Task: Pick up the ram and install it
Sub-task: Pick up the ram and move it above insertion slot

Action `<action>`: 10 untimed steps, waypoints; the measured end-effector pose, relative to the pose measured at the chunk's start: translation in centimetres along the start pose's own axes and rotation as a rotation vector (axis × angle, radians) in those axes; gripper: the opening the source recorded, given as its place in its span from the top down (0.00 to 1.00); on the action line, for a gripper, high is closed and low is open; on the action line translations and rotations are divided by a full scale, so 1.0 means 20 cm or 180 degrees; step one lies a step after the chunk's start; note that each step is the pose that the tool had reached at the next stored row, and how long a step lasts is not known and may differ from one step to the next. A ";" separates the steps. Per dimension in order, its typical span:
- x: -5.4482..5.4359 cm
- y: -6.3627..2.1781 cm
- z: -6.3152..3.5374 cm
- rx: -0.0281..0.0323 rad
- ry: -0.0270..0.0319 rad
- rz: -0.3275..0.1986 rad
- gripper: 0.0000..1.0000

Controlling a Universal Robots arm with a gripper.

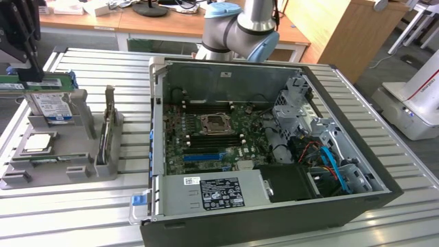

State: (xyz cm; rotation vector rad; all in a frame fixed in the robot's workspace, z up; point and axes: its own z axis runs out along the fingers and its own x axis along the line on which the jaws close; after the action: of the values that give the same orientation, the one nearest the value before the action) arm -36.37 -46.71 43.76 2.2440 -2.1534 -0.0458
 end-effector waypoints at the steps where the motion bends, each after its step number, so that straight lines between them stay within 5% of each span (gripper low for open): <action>1: 0.00 -0.005 0.000 0.0000 0.0000 0.0000 0.88; 10: 0.00 -0.058 -0.002 0.0000 0.0000 0.0000 0.88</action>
State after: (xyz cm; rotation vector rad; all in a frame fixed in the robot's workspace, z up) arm -35.21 -46.72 43.76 2.2440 -2.1533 -0.0459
